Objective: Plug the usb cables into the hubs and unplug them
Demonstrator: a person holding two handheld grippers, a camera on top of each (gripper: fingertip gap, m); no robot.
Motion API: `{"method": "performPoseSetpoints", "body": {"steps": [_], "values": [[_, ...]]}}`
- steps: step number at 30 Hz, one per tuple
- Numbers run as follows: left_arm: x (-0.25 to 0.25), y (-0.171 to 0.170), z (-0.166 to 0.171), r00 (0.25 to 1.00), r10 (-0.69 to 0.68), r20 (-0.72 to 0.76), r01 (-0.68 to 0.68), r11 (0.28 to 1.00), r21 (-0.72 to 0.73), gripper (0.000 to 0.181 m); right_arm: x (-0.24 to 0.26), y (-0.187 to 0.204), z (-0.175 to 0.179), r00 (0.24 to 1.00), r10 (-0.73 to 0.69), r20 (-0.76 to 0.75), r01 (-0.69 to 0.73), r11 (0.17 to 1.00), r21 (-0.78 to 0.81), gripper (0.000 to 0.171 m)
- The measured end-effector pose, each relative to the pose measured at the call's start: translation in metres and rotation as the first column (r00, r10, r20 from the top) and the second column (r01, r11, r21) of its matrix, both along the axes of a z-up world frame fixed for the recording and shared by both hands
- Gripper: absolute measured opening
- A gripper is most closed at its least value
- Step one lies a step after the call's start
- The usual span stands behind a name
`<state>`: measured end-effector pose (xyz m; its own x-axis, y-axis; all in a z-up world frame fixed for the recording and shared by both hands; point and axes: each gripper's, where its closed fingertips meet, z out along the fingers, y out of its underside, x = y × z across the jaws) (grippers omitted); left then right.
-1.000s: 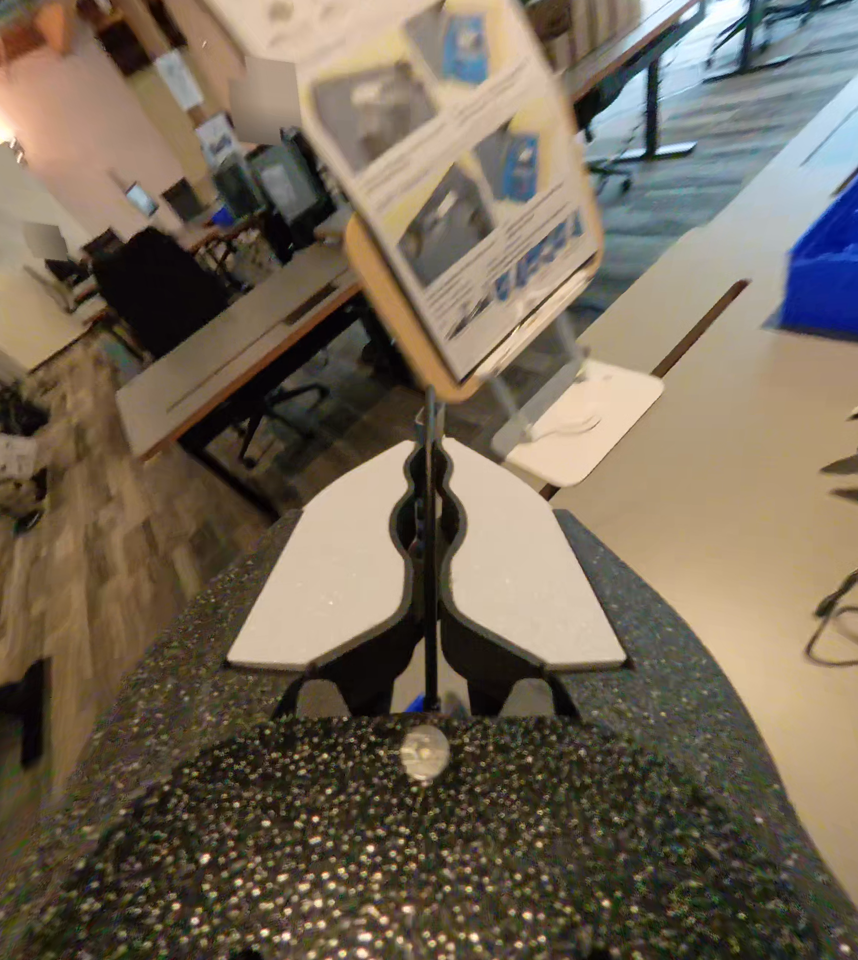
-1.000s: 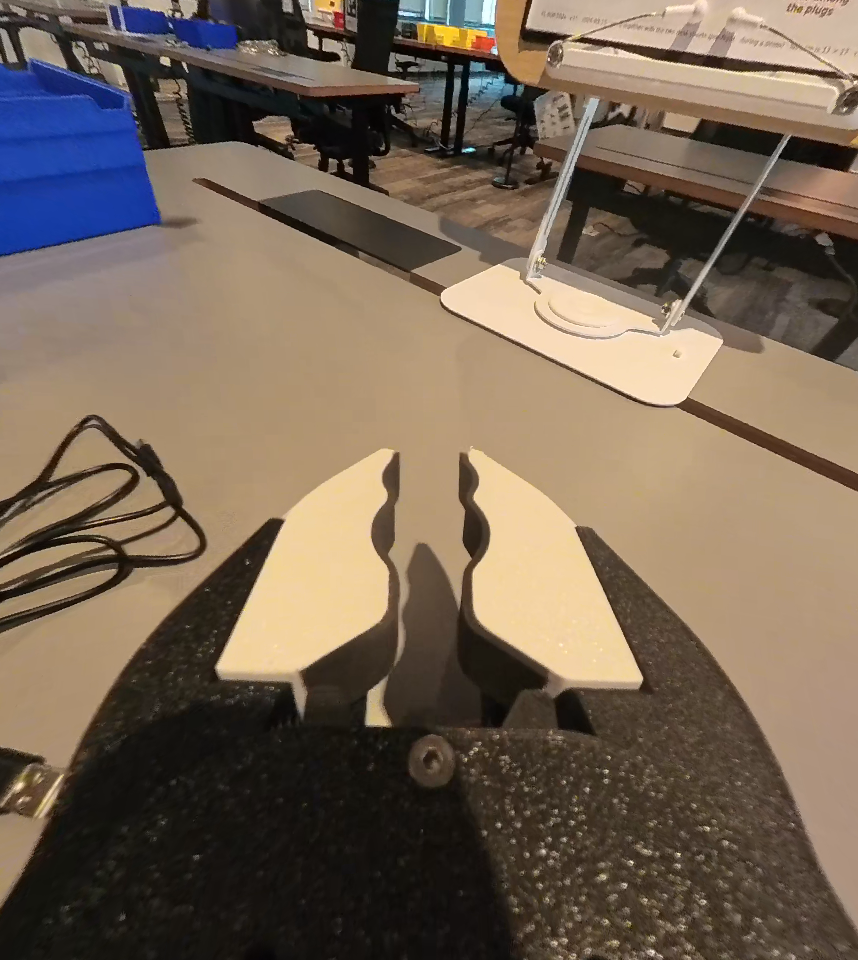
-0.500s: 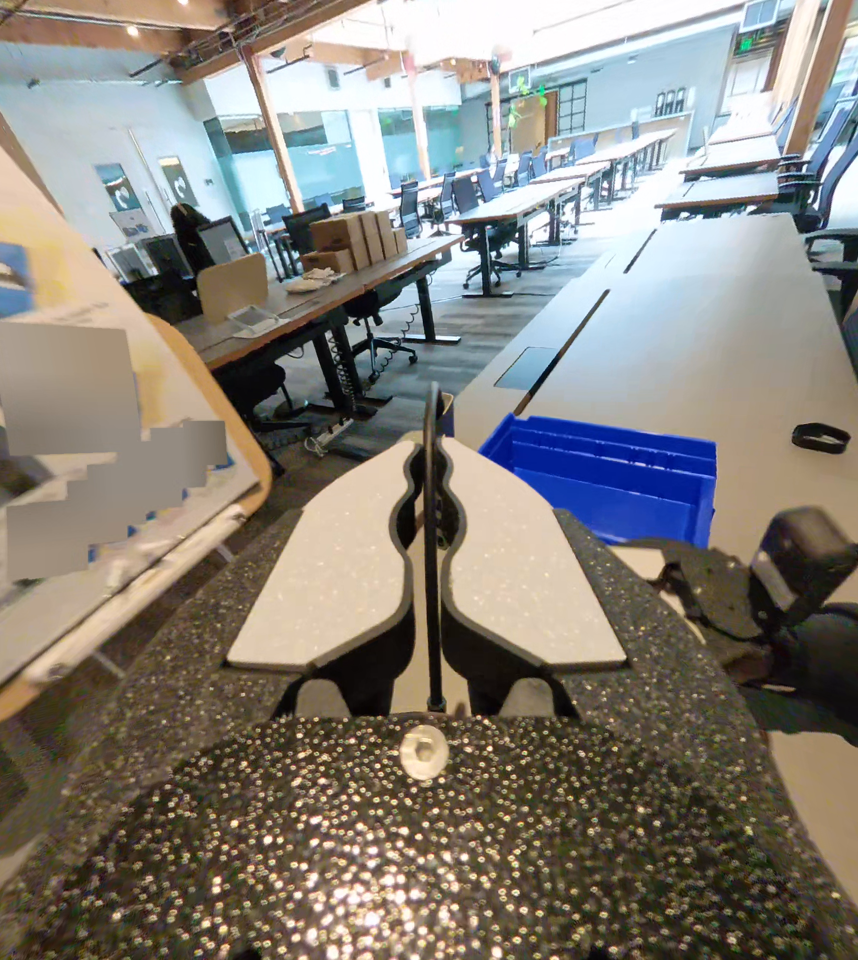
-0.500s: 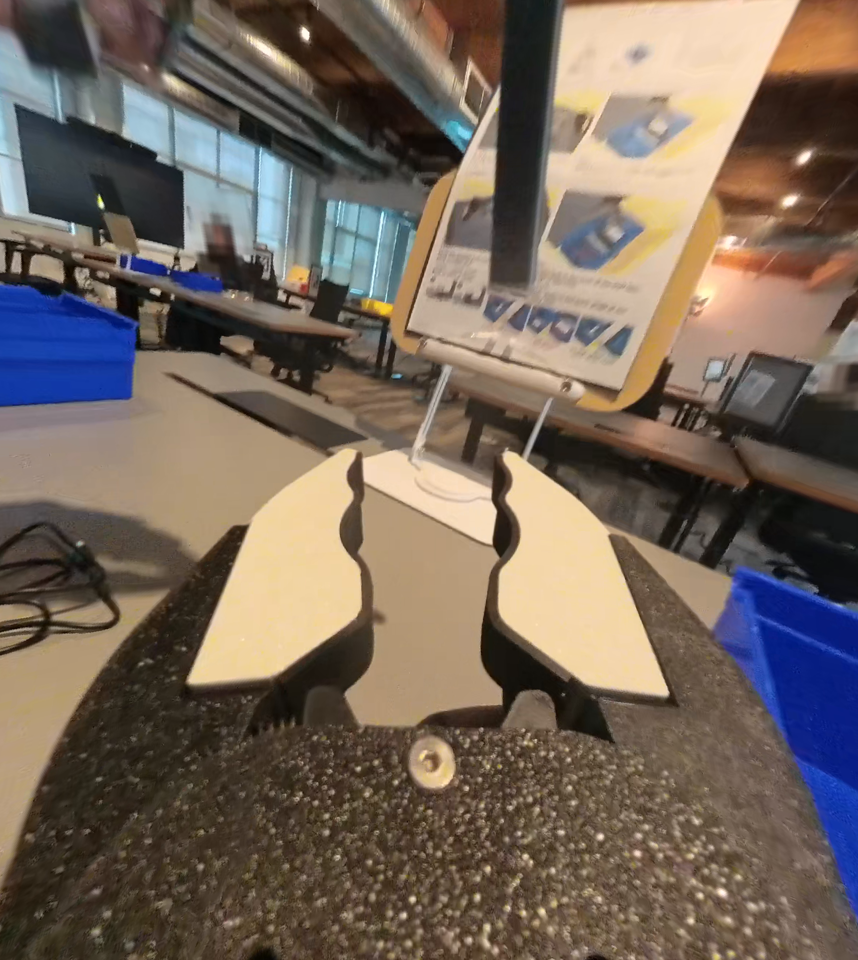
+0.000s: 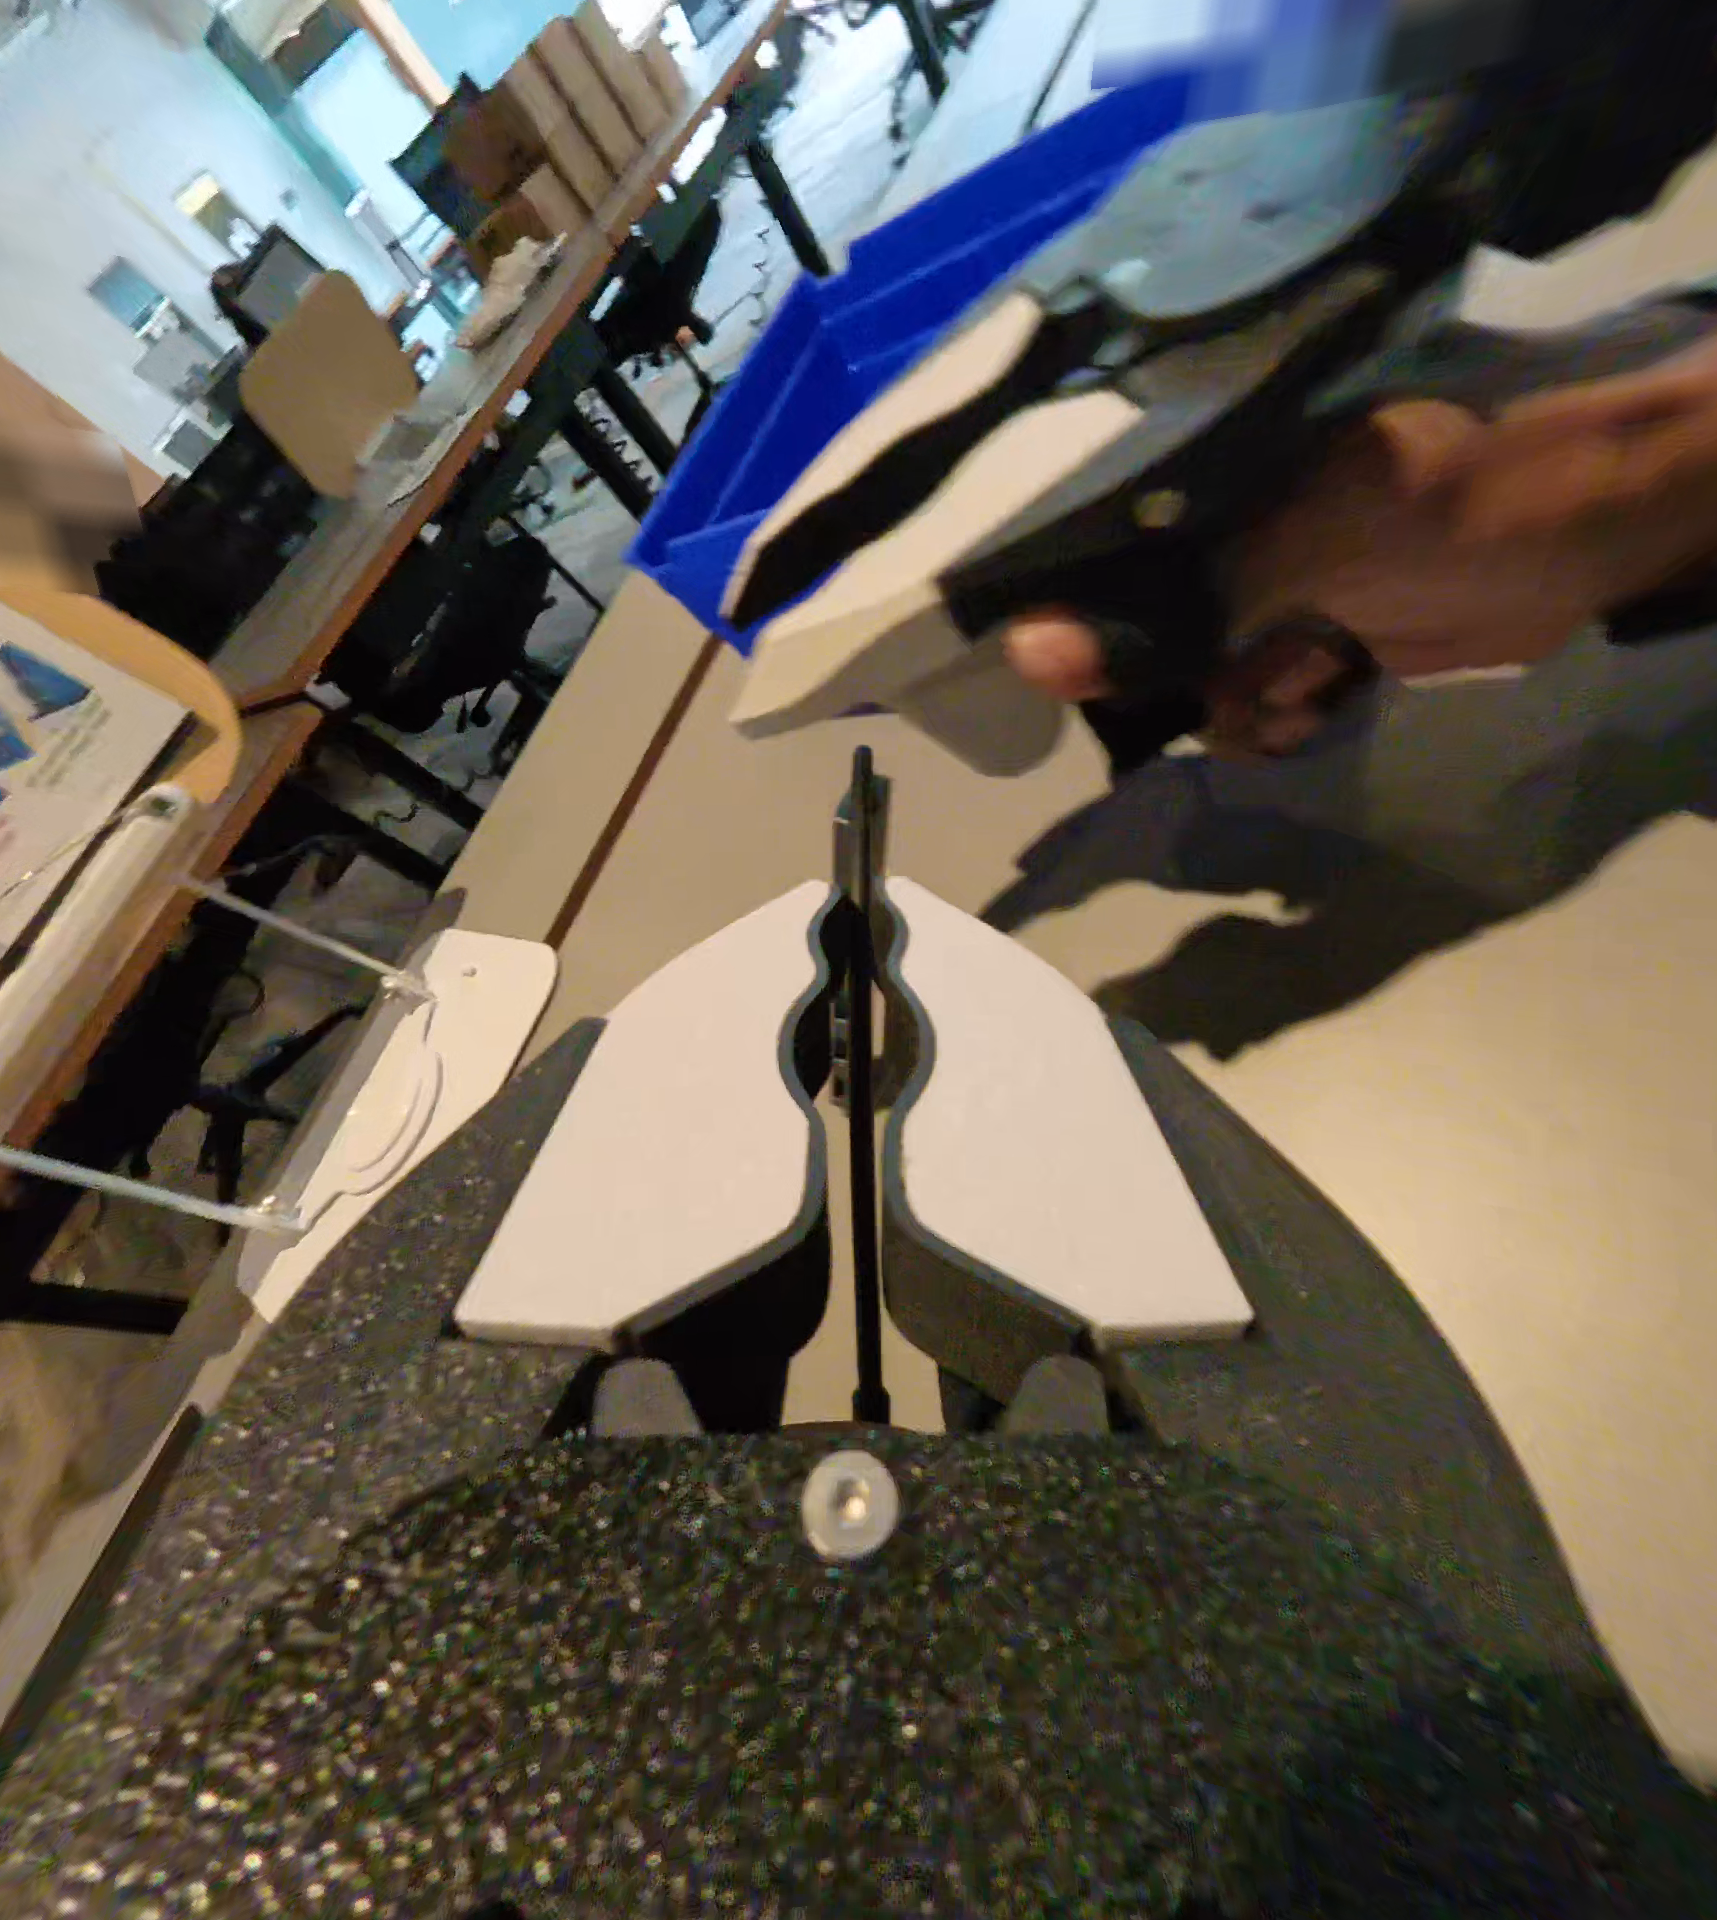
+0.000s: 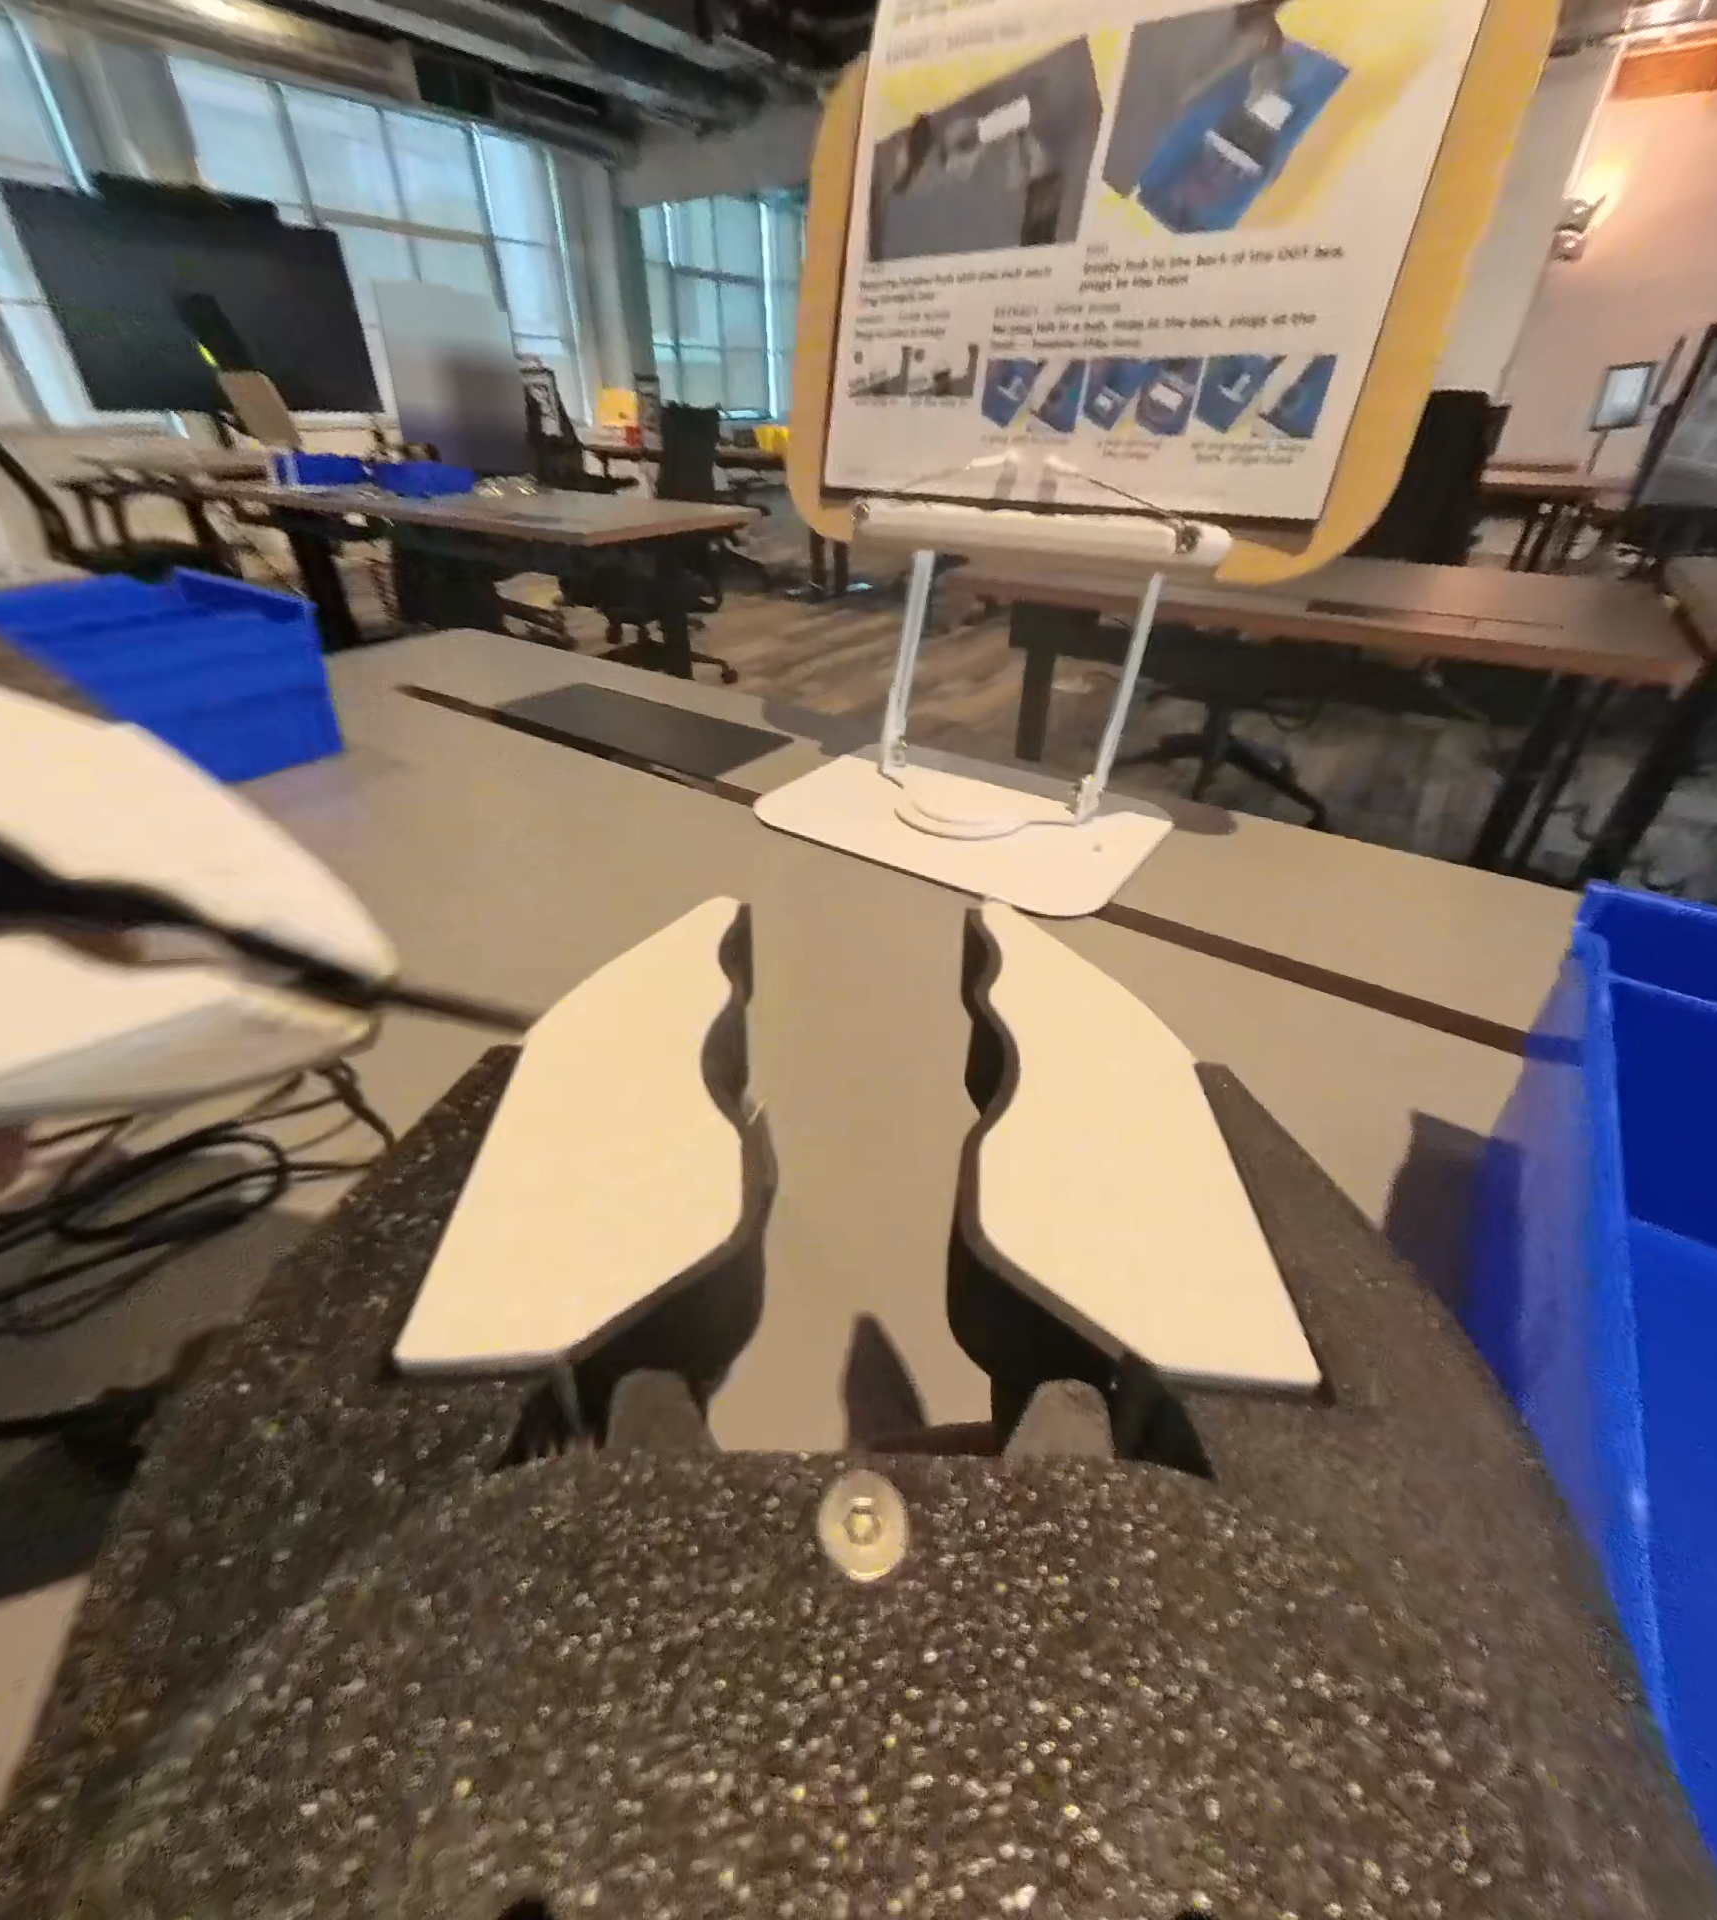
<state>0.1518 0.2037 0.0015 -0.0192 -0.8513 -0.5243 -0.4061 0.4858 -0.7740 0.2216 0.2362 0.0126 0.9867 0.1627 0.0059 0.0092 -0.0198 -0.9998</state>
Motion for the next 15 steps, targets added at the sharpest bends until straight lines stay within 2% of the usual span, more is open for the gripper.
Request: {"method": "performPoseSetpoints", "body": {"steps": [1, 8, 15], "values": [[-0.002, -0.008, -0.006, 1.0, -0.018, -0.013, 0.019, 1.0, 0.022, 0.003, 0.001, 0.001, -0.003, 1.0, -0.008, 0.016, 0.008, 1.0, -0.012, 0.039], [-0.022, -0.045, -0.064, 0.982, -0.073, -0.176, 0.091, 0.991, 0.096, 0.004, -0.001, 0.008, -0.028, 1.0, 0.01, 0.001, -0.01, 0.991, -0.133, 0.038], [-0.036, -0.063, -0.124, 0.905, -0.04, -0.423, 0.074, 0.995, 0.064, 0.005, 0.001, 0.017, -0.074, 0.996, -0.006, 0.089, 0.035, 0.946, -0.321, 0.039]]}}
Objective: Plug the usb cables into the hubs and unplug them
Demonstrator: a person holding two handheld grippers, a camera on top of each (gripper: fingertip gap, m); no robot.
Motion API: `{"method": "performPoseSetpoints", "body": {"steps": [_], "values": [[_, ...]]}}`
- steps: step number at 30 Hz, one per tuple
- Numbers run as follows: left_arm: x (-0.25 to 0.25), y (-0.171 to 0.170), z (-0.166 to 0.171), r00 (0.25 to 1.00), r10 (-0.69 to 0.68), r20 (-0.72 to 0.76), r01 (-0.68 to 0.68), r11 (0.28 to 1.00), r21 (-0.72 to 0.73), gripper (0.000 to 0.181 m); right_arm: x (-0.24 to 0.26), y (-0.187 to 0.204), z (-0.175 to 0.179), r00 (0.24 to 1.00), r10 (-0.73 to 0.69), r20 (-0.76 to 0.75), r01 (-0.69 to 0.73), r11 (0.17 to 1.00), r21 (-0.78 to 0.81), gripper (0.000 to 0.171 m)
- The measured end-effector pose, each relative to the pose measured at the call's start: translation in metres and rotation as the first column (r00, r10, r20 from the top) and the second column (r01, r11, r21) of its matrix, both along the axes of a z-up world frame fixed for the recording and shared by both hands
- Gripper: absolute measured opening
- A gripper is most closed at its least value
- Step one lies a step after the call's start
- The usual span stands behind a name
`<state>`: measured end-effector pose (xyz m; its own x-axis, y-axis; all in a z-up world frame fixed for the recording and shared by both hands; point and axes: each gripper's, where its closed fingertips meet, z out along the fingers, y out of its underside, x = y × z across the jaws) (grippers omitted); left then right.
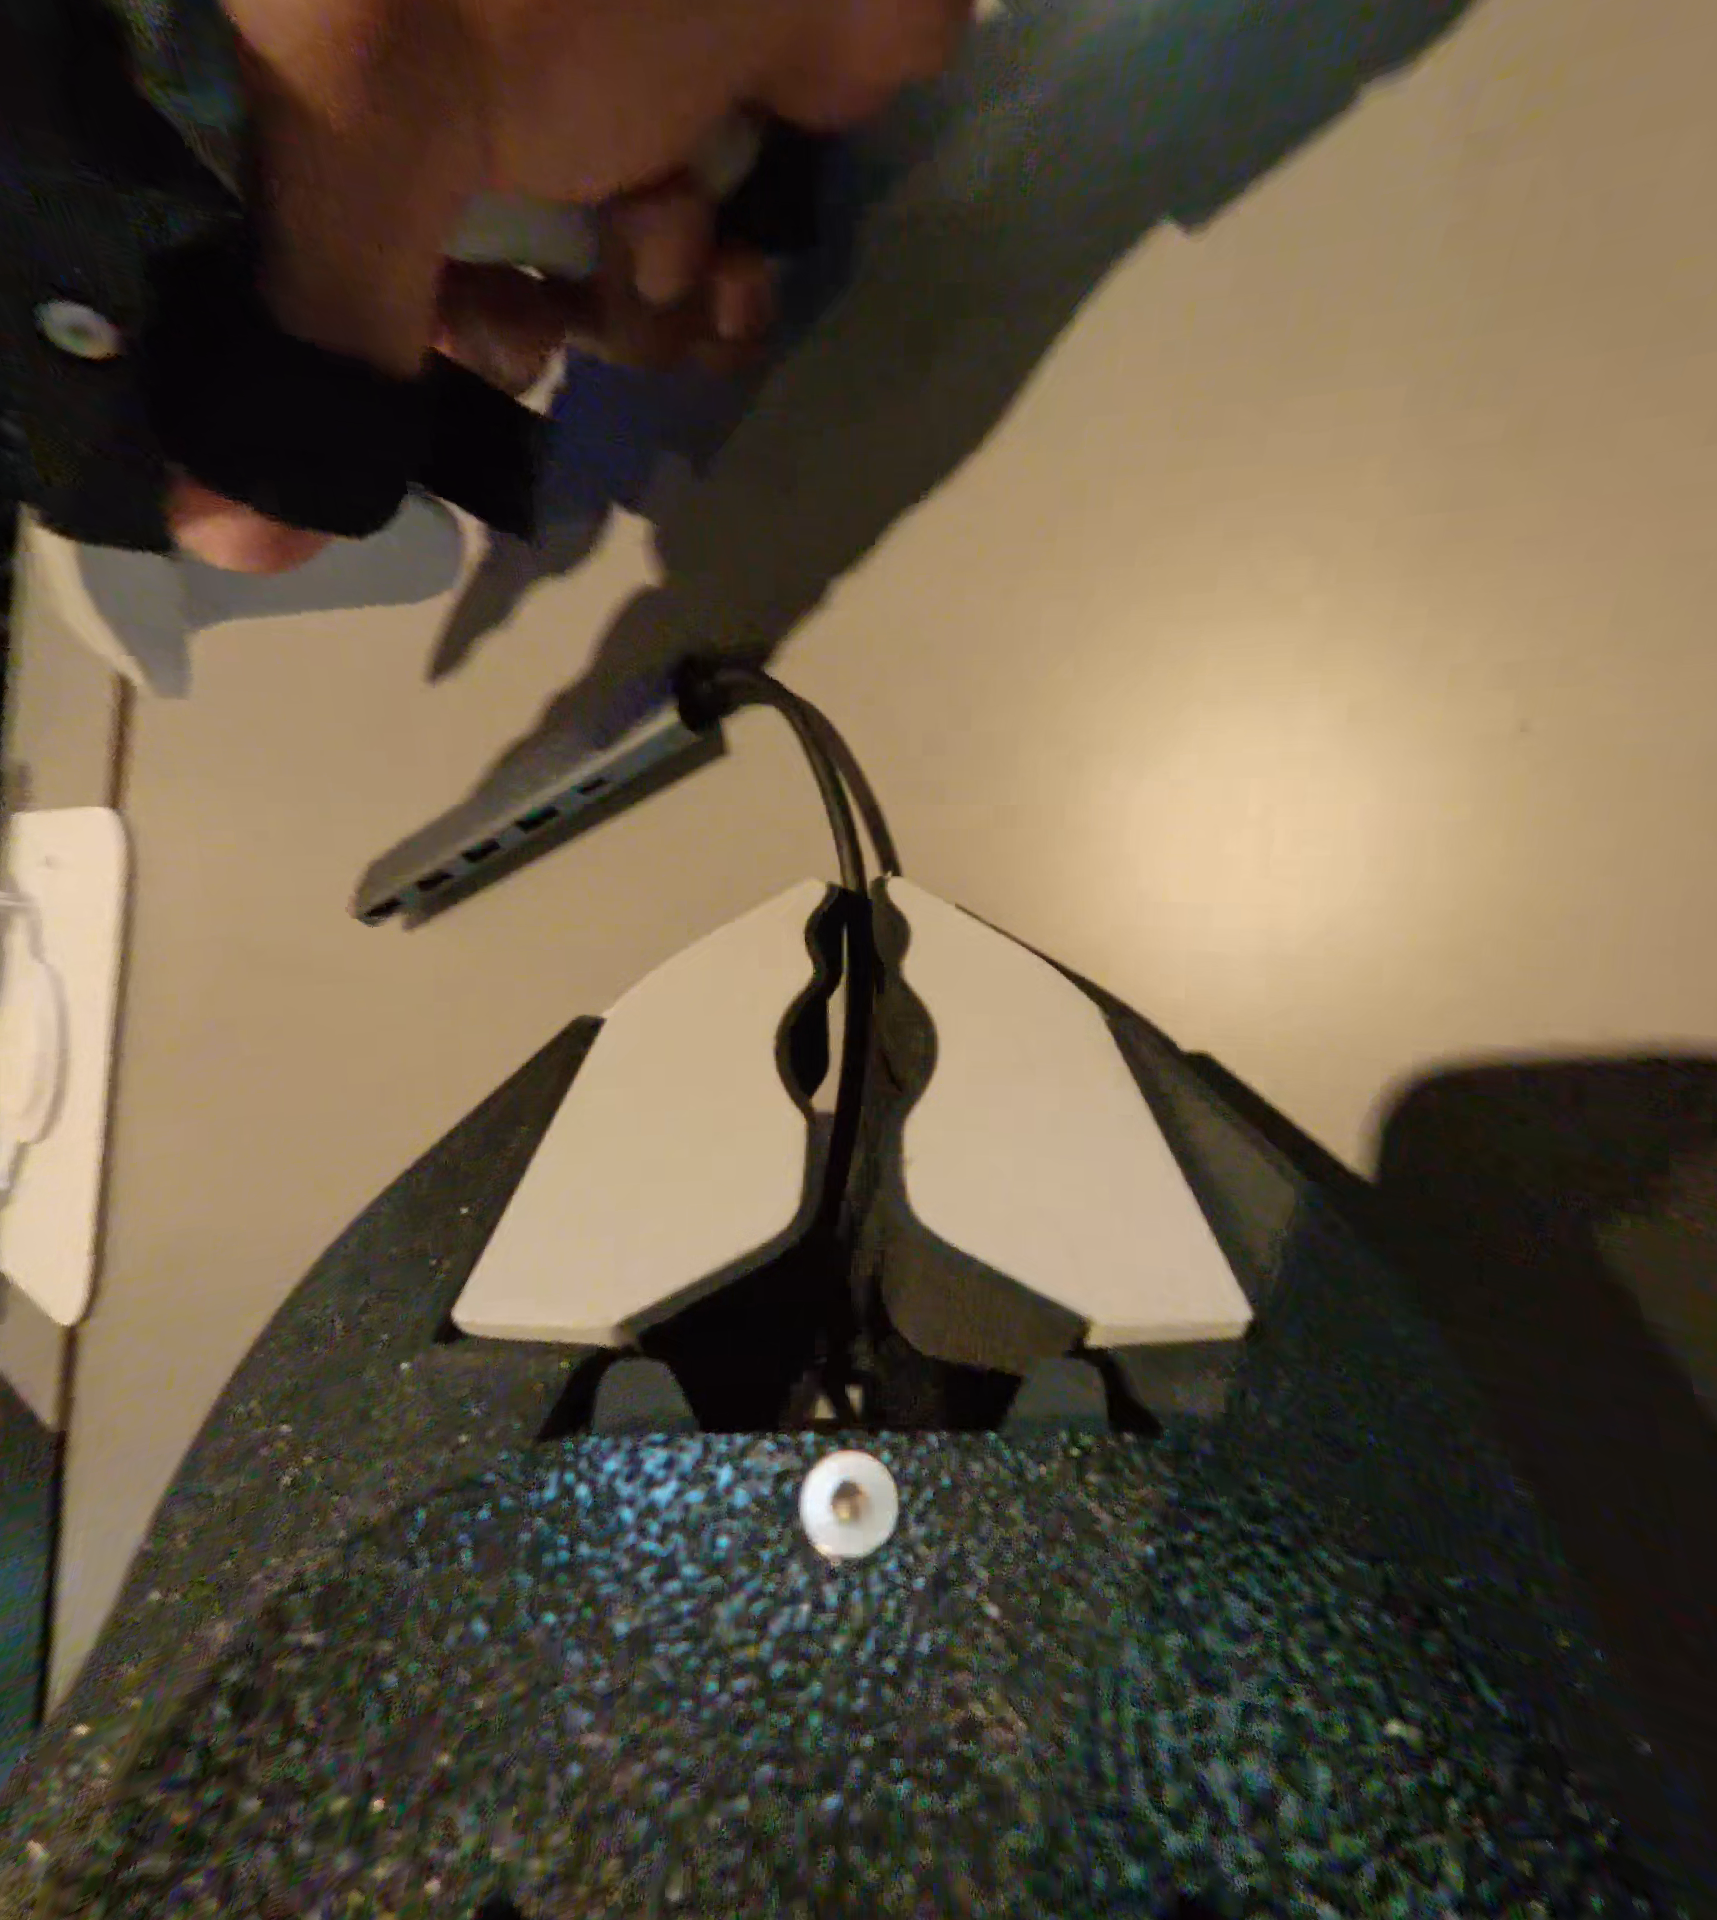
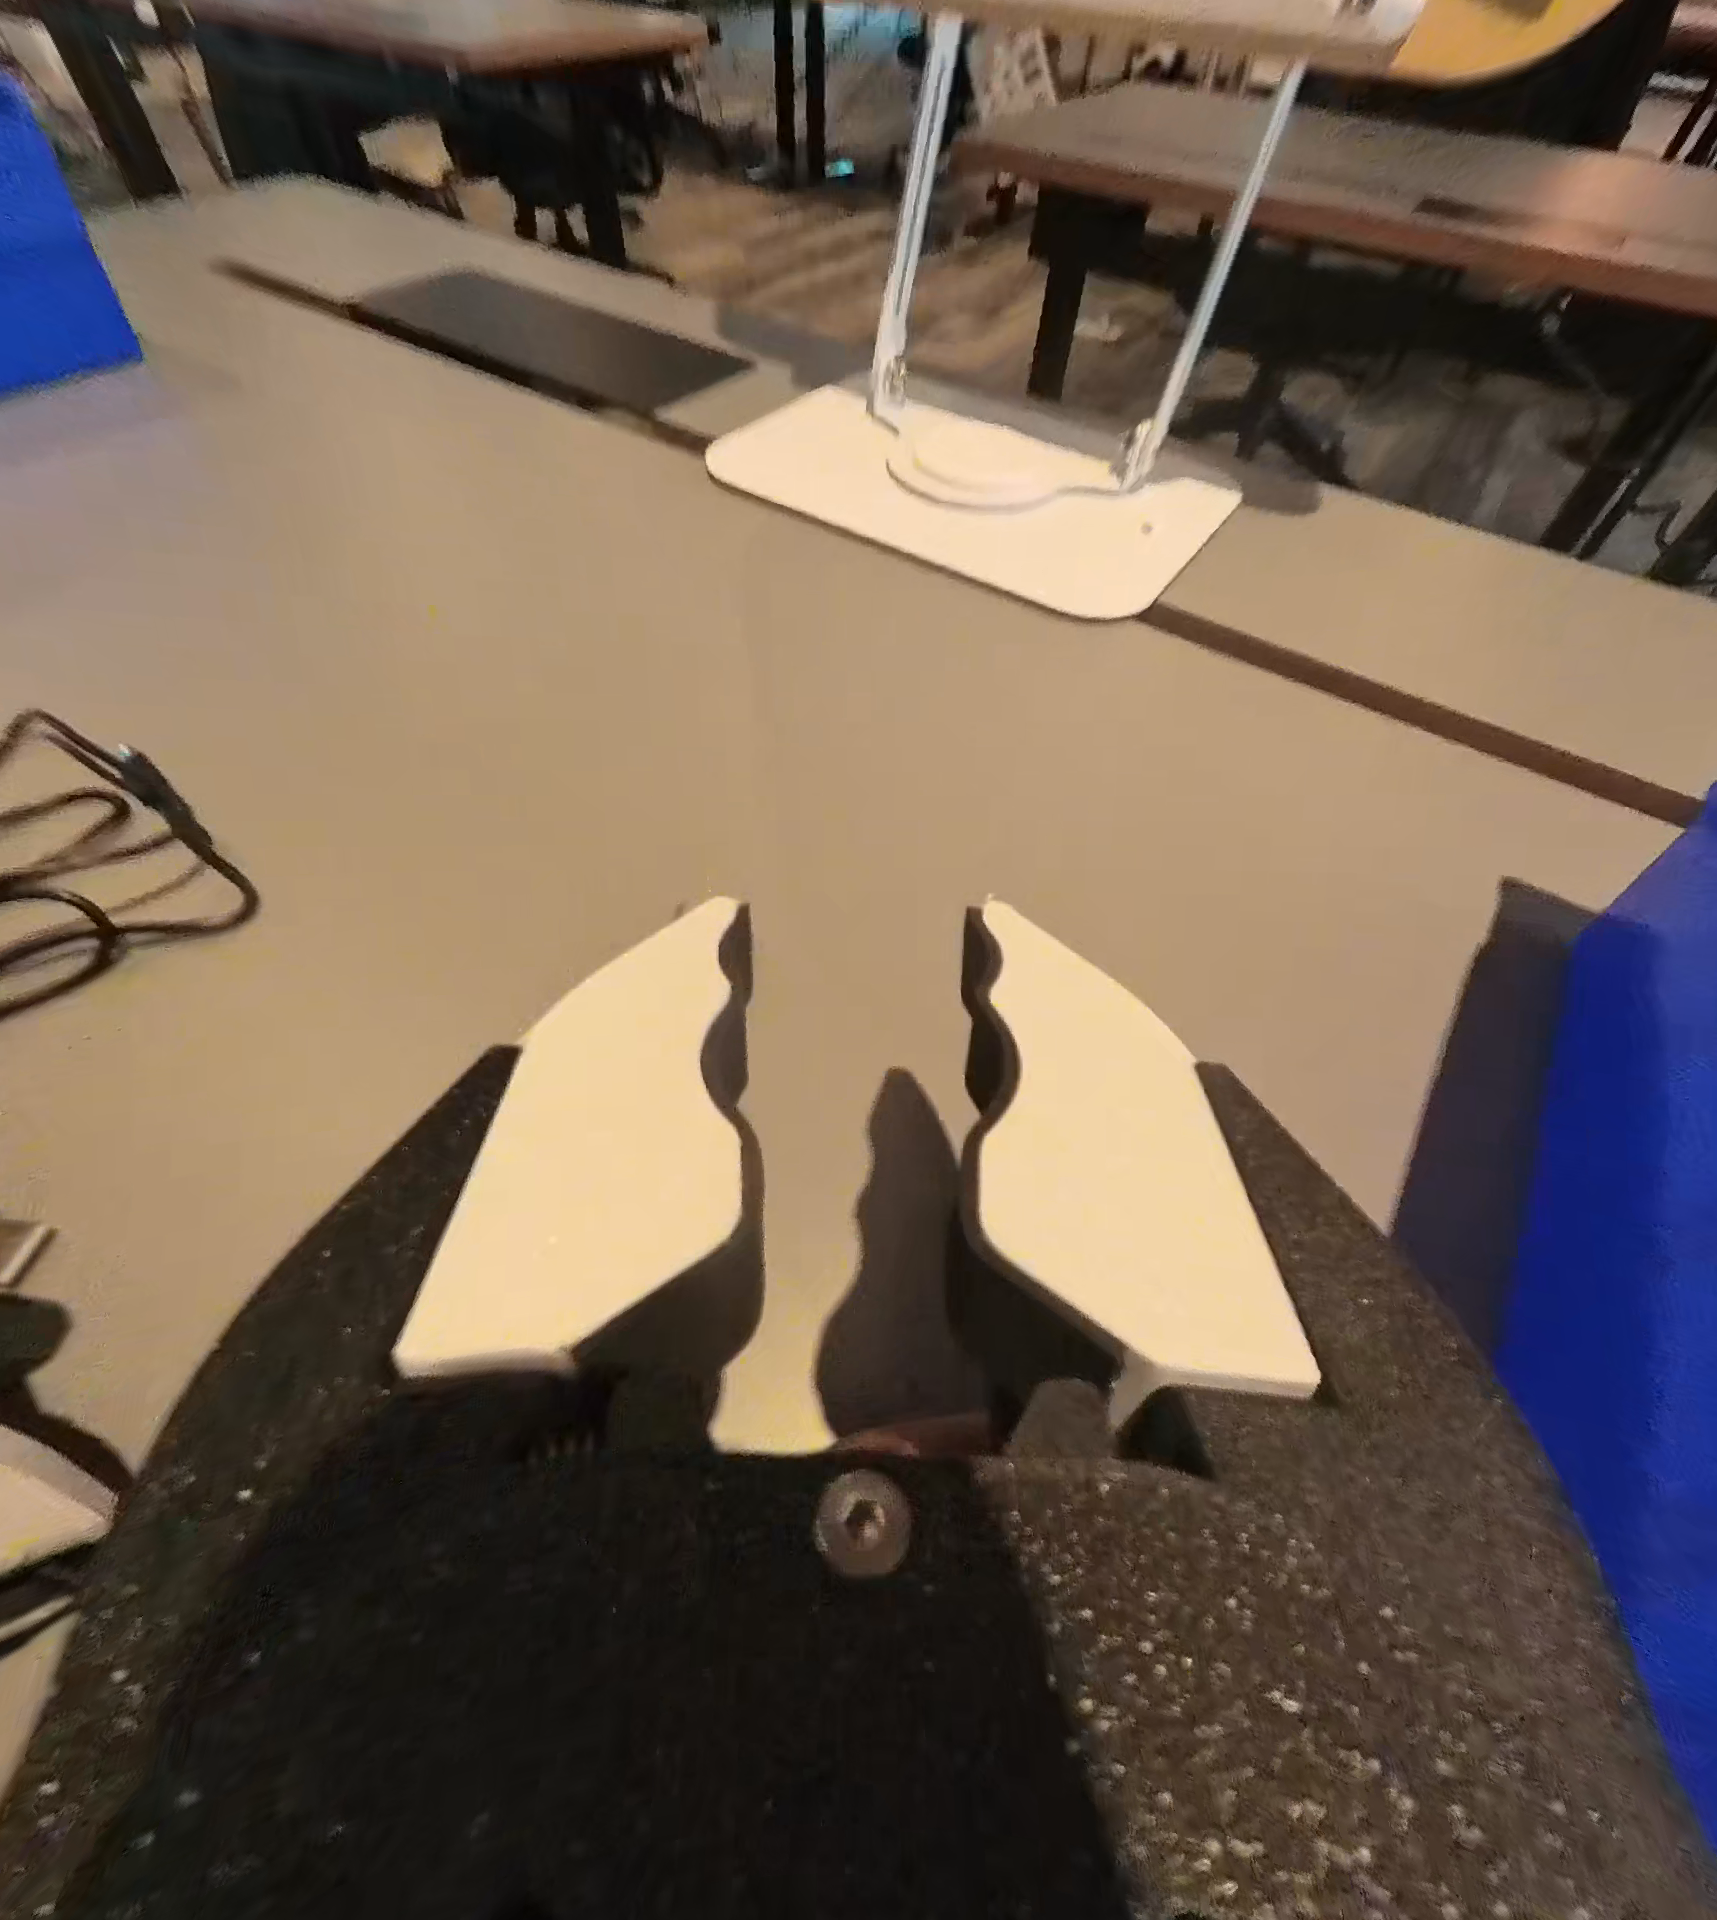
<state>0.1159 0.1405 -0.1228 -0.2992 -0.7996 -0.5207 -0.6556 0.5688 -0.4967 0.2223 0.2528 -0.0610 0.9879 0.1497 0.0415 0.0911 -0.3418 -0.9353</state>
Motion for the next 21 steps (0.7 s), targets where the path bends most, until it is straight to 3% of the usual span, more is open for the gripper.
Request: {"method": "performPoseSetpoints", "body": {"steps": [5, 10, 13, 18, 21], "values": [[-0.004, -0.004, -0.002, 0.998, 0.068, -0.002, -0.068, 0.994, -0.081, 0.011, -0.003, 0.002, -0.01, 0.998, 0.008, 0.058, -0.006, 0.999, -0.044, 0.039], [-0.011, -0.01, 0.014, 0.984, 0.149, 0.1, -0.113, 0.947, -0.3, 0.059, -0.005, 0.002, -0.013, 0.996, 0.018, 0.086, -0.013, 0.998, -0.057, 0.038], [-0.023, -0.011, 0.032, 0.967, 0.198, 0.162, -0.107, 0.887, -0.448, 0.078, -0.006, 0.002, -0.013, 0.996, 0.018, 0.09, -0.013, 0.998, -0.059, 0.038], [-0.065, 0.023, 0.076, 0.907, 0.34, 0.248, -0.145, 0.807, -0.573, 0.06, -0.006, 0.003, -0.013, 0.995, 0.02, 0.097, -0.013, 0.998, -0.063, 0.038], [-0.091, 0.045, 0.062, 0.917, 0.385, 0.103, -0.3, 0.836, -0.46, 0.051, -0.008, 0.003, -0.014, 0.994, 0.023, 0.107, -0.016, 0.998, -0.064, 0.038]]}}
